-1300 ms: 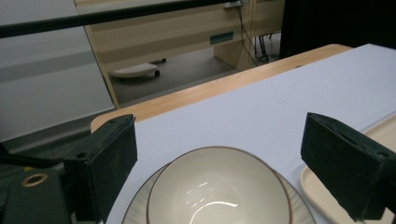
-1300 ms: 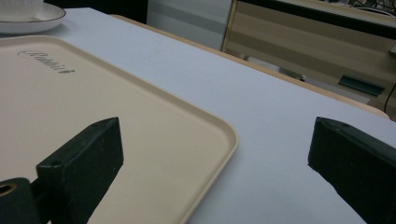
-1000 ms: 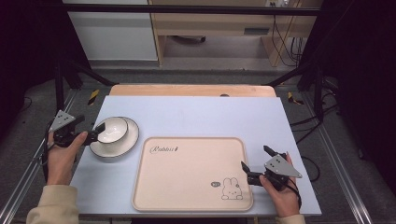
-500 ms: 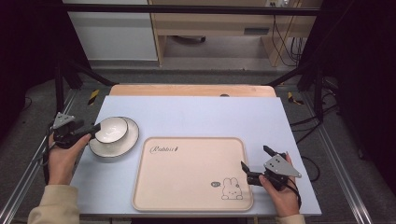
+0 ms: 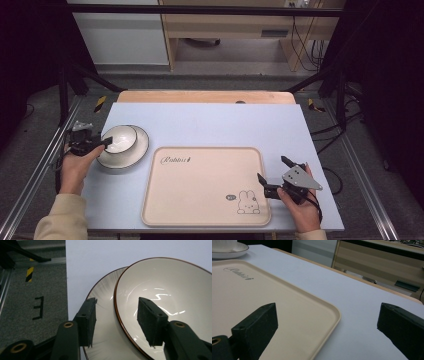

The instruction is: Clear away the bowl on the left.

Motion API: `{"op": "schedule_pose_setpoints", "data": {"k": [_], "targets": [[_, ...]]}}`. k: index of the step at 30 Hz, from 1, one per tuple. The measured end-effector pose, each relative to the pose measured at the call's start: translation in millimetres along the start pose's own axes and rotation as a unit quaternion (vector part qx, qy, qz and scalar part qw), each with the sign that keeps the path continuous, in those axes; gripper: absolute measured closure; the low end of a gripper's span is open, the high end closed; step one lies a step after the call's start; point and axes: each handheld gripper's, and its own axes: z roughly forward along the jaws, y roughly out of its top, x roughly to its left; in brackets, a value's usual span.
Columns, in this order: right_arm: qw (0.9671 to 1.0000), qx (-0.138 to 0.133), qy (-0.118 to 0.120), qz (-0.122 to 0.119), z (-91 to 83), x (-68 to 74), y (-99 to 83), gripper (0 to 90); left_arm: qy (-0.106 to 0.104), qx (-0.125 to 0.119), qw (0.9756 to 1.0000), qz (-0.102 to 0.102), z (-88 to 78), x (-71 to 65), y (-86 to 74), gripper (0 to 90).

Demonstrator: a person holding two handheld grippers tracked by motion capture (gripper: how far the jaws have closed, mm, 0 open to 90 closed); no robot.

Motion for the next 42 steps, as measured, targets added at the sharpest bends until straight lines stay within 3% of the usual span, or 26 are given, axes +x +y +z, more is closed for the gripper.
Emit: {"op": "schedule_pose_setpoints", "data": {"k": [2, 8, 12, 14, 17, 19, 20, 22, 25, 27, 30, 31, 36, 42], "targets": [[1.0, 0.001, 0.001, -0.001, -0.1, 0.6, 0.4, 3.3, 0.001, 0.006, 0.9999, 0.013, 3.8, 2.9, 1.6, 55.1], [1.0, 0.001, 0.002, 0.0, -0.4, -0.1, 0.0, 3.3, -0.001, 0.032, 0.9994, 0.015, 12.5, 2.9, 2.7, 61.6], [1.0, 0.002, 0.004, -0.001, -0.1, 0.0, -0.2, 3.3, -0.011, 0.036, 0.9993, 0.01, 14.3, 3.6, 5.2, 71.5], [1.0, 0.004, 0.004, -0.003, 0.1, 0.3, -0.2, 3.3, -0.028, 0.046, 0.9985, 0.001, 16.2, 2.1, 5.9, 77.2], [0.9999, 0.008, 0.001, -0.01, -0.1, 0.1, -0.1, 3.4, -0.025, 0.049, 0.9985, 0.002, 14.7, 2.0, 6.3, 80.6], [0.9999, 0.008, -0.003, -0.012, -0.9, -0.9, -0.1, 3.3, -0.039, 0.046, 0.998, -0.019, 12.8, 3.1, 4.5, 81.6], [0.9999, 0.008, -0.004, -0.01, -1.4, -1.3, -0.3, 3.3, -0.035, 0.044, 0.9983, -0.013, 11.6, 4.2, 4.3, 82.4], [0.9999, 0.008, -0.005, -0.01, -2.3, -2.2, -0.7, 3.3, -0.039, 0.04, 0.9981, -0.027, 9.5, 3.1, 3.3, 82.6], [0.9999, 0.007, -0.008, -0.005, -1.3, -3.6, -0.9, 3.3, -0.042, 0.025, 0.9986, -0.021, 5.8, 2.7, 4.1, 82.7], [0.9999, 0.004, -0.012, 0.004, -1.1, -5.0, -1.2, 3.3, -0.054, 0.011, 0.9977, -0.04, 1.6, 2.9, 4.0, 81.9], [0.9998, 0.0, -0.017, 0.006, -2.7, -5.9, 0.0, 3.3, -0.053, 0.002, 0.9981, -0.031, 0.2, 2.3, 6.4, 81.9], [0.9995, -0.011, -0.022, 0.019, -3.2, -7.5, 0.9, 3.3, -0.058, -0.006, 0.9976, -0.039, -1.9, 1.9, 7.9, 81.9], [0.9991, -0.022, -0.024, 0.028, -2.3, -9.2, 2.3, 3.6, -0.061, -0.015, 0.9971, -0.044, -6.5, 0.1, 11.0, 82.0], [0.9994, -0.024, -0.023, 0.014, -3.7, -8.5, 3.2, 4.4, -0.056, -0.016, 0.9974, -0.043, -10.1, -1.0, 11.6, 81.9]]}}
